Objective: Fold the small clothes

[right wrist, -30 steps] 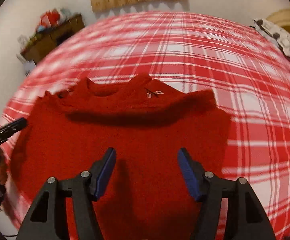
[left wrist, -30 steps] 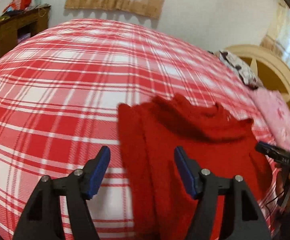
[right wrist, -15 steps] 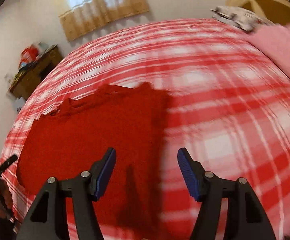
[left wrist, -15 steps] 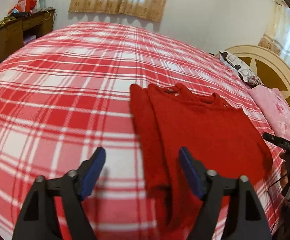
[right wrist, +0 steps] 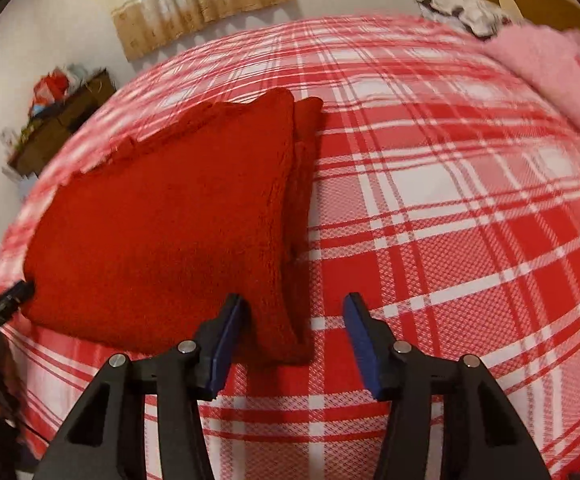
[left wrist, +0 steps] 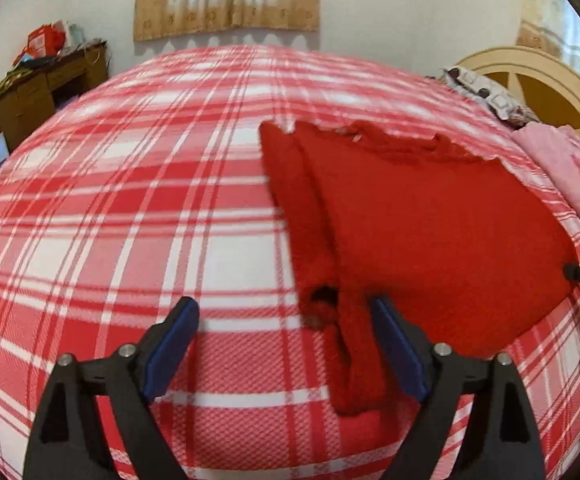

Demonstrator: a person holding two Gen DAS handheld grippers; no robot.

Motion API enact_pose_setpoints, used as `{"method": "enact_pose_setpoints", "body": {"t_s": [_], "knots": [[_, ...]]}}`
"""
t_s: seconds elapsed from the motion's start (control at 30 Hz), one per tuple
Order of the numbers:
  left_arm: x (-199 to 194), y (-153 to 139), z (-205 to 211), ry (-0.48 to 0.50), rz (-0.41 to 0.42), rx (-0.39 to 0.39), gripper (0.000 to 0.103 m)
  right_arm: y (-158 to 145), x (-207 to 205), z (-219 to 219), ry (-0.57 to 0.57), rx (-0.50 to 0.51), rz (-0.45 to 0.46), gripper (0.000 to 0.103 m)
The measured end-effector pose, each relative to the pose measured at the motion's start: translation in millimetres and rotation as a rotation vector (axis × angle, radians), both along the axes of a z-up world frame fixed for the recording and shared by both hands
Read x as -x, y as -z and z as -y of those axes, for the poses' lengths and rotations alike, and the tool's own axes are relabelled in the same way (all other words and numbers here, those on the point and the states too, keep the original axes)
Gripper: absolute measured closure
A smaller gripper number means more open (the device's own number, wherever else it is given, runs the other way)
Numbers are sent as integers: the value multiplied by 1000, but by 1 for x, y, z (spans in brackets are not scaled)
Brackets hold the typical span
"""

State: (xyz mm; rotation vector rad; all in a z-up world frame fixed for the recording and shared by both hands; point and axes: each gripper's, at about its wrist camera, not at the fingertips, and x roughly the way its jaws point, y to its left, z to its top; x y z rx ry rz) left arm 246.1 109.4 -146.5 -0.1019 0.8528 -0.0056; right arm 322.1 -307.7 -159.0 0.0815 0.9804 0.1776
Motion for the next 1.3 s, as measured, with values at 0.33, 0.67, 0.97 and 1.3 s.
{"method": "enact_pose_setpoints", "body": {"t_s": [0.33,0.67,0.97,1.3], "knots": [[15,-6,-11,-29,59,71,6,-43,8,-54,-88,18,144,49],[9,9,-8,-47,21,38,0,0,-1,-85,-107,98,77,45],[9,11,-6,-47,26,19,0,-13,2,-156,-242,68,111,45],[11,11,-6,-48,35,25,0,10,18,-189,-277,174,180,33]]}}
